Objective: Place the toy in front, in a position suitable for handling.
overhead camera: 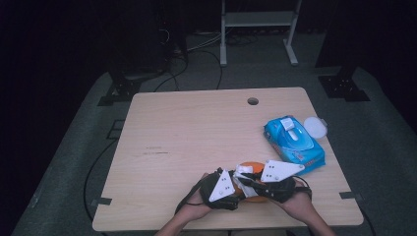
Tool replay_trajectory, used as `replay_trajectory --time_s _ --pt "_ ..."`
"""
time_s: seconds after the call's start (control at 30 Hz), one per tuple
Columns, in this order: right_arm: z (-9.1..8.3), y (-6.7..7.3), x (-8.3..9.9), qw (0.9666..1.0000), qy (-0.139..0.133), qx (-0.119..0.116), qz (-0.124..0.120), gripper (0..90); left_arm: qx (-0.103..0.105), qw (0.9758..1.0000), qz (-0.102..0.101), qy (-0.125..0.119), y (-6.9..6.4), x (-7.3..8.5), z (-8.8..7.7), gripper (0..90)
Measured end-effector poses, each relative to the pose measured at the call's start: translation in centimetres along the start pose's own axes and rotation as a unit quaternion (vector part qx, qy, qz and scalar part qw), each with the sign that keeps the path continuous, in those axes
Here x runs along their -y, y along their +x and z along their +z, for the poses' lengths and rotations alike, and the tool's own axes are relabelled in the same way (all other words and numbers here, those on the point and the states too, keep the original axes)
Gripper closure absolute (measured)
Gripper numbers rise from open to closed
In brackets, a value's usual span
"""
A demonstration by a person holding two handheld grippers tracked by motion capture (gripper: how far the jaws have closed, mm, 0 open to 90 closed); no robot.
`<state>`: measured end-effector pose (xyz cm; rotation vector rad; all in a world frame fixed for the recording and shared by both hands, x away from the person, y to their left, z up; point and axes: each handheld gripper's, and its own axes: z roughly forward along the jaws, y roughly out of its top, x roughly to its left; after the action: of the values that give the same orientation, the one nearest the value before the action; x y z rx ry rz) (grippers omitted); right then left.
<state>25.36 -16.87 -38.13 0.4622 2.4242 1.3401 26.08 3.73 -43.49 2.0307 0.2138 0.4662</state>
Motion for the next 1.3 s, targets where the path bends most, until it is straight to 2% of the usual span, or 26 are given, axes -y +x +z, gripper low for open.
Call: replay_trajectory --time_s 0.03,0.1,0.17,0.2,0.23,0.27,0.3,0.33,0.37,0.4,0.5,0.57,0.67,0.7,0.77,0.8,0.87,0.9,0.93,0.97,1.0,1.03,1.1,1.13,1.2,1.3 --pt "-0.2 -0.3 0.0 1.0000 -0.001 0.005 0.003 82.7 0.002 1.0000 -0.001 -0.002 0.2 0.2 0.0 33.0" --pt "-0.8 -1.3 0.5 0.9995 0.002 0.030 0.012 82.7 0.005 1.0000 -0.005 -0.006 0.5 0.6 0.0 32.4" --pt "-1.6 -2.8 1.4 0.9986 0.008 0.042 0.033 82.7 0.010 0.9998 -0.015 -0.012 0.8 1.0 0.0 30.6" --pt "-1.9 -3.4 2.0 0.9978 0.010 0.045 0.047 82.7 0.012 0.9995 -0.026 -0.014 1.0 1.1 0.0 28.4" --pt "-2.2 -4.0 2.5 0.9971 0.012 0.049 0.058 82.7 0.019 0.9986 -0.046 -0.016 1.3 1.2 0.0 24.8" --pt "-2.4 -4.4 2.9 0.9963 0.014 0.047 0.070 82.8 0.032 0.9962 -0.080 -0.017 1.7 1.2 0.1 20.0" --pt "-2.5 -4.5 3.2 0.9959 0.010 0.043 0.079 82.8 0.044 0.9911 -0.124 -0.021 2.1 1.1 0.1 16.6" --pt "-2.5 -4.5 3.4 0.9959 0.008 0.039 0.081 82.8 0.055 0.9842 -0.167 -0.023 2.5 1.0 0.2 12.1" --pt "-2.5 -4.3 3.3 0.9966 0.008 0.034 0.075 82.8 0.067 0.9782 -0.195 -0.021 2.8 1.0 0.2 9.3" --pt "-2.4 -4.0 3.1 0.9971 0.010 0.031 0.069 82.8 0.069 0.9761 -0.205 -0.018 3.0 1.0 0.3 9.4" --pt "-1.8 -3.0 2.4 0.9985 0.015 0.028 0.046 82.7 0.067 0.9783 -0.195 -0.016 2.7 1.5 0.3 19.2" --pt "-1.3 -2.4 2.1 0.9989 0.011 0.024 0.040 82.7 0.053 0.9826 -0.177 -0.018 2.4 1.5 0.1 27.9" --pt "-1.1 -2.2 1.5 0.9989 -0.008 0.026 0.038 82.7 0.008 0.9925 -0.114 -0.043 1.7 0.7 -0.3 37.5" --pt "-1.2 -2.1 1.2 0.9987 -0.017 0.025 0.041 82.7 -0.018 0.9960 -0.076 -0.045 1.3 0.3 -0.4 38.0" --pt "-1.3 -2.0 0.8 0.9988 -0.021 0.031 0.033 82.7 -0.049 0.9978 -0.013 -0.043 0.9 0.2 -0.4 37.0" --pt "-1.1 -1.9 0.7 0.9989 -0.018 0.033 0.029 82.7 -0.050 0.9982 0.000 -0.034 1.0 0.5 -0.3 35.5" --pt "-0.5 -1.9 1.1 0.9992 -0.003 0.029 0.026 82.7 -0.018 0.9988 -0.035 -0.029 1.6 1.2 -0.2 27.5" --pt "-0.2 -1.9 1.4 0.9993 0.003 0.025 0.029 82.7 -0.005 0.9979 -0.059 -0.028 1.9 1.4 0.0 22.2" --pt "0.1 -1.9 1.6 0.9993 0.004 0.020 0.032 82.7 0.009 0.9954 -0.090 -0.031 2.2 1.4 0.0 17.1" --pt "0.3 -1.8 1.7 0.9993 0.005 0.011 0.035 82.7 0.024 0.9914 -0.124 -0.035 2.6 1.4 0.1 12.4" --pt "0.6 -1.5 1.7 0.9995 0.006 0.005 0.031 82.7 0.031 0.9883 -0.146 -0.033 2.9 1.4 0.1 9.9" --pt "0.8 -0.9 1.5 0.9996 0.012 0.005 0.024 82.7 0.029 0.9883 -0.147 -0.030 3.0 1.5 0.1 11.0" --pt "1.2 -0.2 1.3 0.9996 0.023 0.016 -0.002 82.7 0.018 0.9918 -0.123 -0.030 2.9 1.9 -0.2 21.8" --pt "1.1 -0.3 1.2 0.9995 0.025 0.017 -0.006 82.8 0.016 0.9915 -0.126 -0.029 2.9 2.0 -0.3 24.5" --pt "0.7 -0.9 1.4 0.9996 0.021 0.015 0.009 82.8 0.016 0.9917 -0.125 -0.025 3.0 2.0 -0.3 25.8" --pt "-0.3 -2.1 2.2 0.9990 0.017 0.033 0.025 82.9 0.030 0.9912 -0.126 -0.027 3.1 2.2 -0.5 24.8"
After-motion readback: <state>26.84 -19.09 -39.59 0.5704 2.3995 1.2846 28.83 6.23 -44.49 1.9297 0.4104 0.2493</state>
